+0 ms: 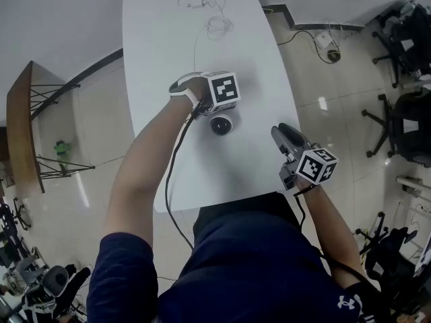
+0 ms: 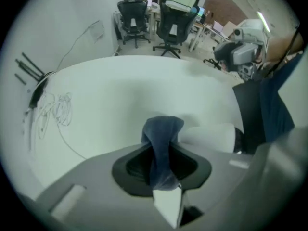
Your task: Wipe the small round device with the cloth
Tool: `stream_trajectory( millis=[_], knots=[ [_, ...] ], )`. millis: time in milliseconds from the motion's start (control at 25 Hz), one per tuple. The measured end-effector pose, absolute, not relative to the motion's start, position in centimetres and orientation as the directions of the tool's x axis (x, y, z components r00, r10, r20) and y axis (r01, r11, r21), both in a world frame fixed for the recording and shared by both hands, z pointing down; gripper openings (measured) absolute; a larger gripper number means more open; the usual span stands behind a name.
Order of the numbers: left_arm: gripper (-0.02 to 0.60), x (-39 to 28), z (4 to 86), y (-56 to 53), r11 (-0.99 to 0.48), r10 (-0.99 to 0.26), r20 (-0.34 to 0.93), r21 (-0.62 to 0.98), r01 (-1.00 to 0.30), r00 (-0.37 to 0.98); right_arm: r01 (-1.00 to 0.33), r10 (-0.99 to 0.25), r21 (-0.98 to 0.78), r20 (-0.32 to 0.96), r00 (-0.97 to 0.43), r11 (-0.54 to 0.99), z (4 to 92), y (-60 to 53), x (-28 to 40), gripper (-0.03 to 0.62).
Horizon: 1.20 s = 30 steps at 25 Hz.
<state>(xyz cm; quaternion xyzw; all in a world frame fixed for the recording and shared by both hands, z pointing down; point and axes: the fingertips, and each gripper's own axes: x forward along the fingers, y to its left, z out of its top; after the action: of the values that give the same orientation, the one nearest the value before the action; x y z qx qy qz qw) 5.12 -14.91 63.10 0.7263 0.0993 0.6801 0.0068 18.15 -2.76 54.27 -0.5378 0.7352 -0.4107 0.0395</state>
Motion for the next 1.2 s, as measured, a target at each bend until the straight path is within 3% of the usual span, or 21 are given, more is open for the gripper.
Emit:
stream_trajectory(
  millis=[160,280,400,640,840,920,1000,1080,1200],
  knots=[
    [0.083,3.3,57.9,-14.7,-0.960,0.141,0.925,0.215,-0.179,0.352,-0.769,-0.810,-0.624,0.375,-0.450,0.138,53.4,-3.6,17.0,0.152],
    [0.084,-0.1,53.5,-16.0,-0.808,-0.084,0.800,0.295,-0.510,0.594,-0.777,-0.790,-0.595,0.368,-0.490,0.205,52.8,-5.2,15.1,0.144],
    [0.084,-4.3,53.9,-16.0,-0.653,-0.302,0.716,0.325,-0.684,0.629,-0.772,-0.765,-0.589,0.375,-0.524,0.239,52.9,-6.7,13.2,0.124],
    [0.084,-2.9,59.0,-14.0,-0.831,-0.222,0.819,0.125,-0.542,0.529,-0.739,-0.729,-0.626,0.381,-0.568,0.248,53.1,-7.5,10.5,0.115],
    [0.084,-5.4,62.9,-9.9,-0.896,-0.092,0.970,0.018,-0.443,0.227,-0.733,-0.741,-0.645,0.380,-0.554,0.218,53.4,-6.9,11.1,0.103],
    [0.083,-5.9,63.4,-7.1,-0.924,-0.042,0.984,0.027,-0.382,0.171,-0.732,-0.755,-0.650,0.372,-0.540,0.203,53.6,-6.5,12.1,0.103],
    [0.083,-5.2,63.5,-4.4,-0.920,-0.001,0.981,0.076,-0.385,0.195,-0.730,-0.770,-0.658,0.364,-0.524,0.186,53.8,-6.2,13.2,0.103],
    [0.083,-3.2,63.1,-2.4,-0.866,0.028,0.956,0.168,-0.470,0.291,-0.725,-0.785,-0.670,0.360,-0.504,0.159,54.3,-5.7,14.4,0.100],
    [0.083,1.4,61.8,0.9,-0.657,0.120,0.850,0.455,-0.601,0.513,-0.715,-0.806,-0.691,0.359,-0.470,0.109,55.0,-5.0,16.4,0.098]
  ],
)
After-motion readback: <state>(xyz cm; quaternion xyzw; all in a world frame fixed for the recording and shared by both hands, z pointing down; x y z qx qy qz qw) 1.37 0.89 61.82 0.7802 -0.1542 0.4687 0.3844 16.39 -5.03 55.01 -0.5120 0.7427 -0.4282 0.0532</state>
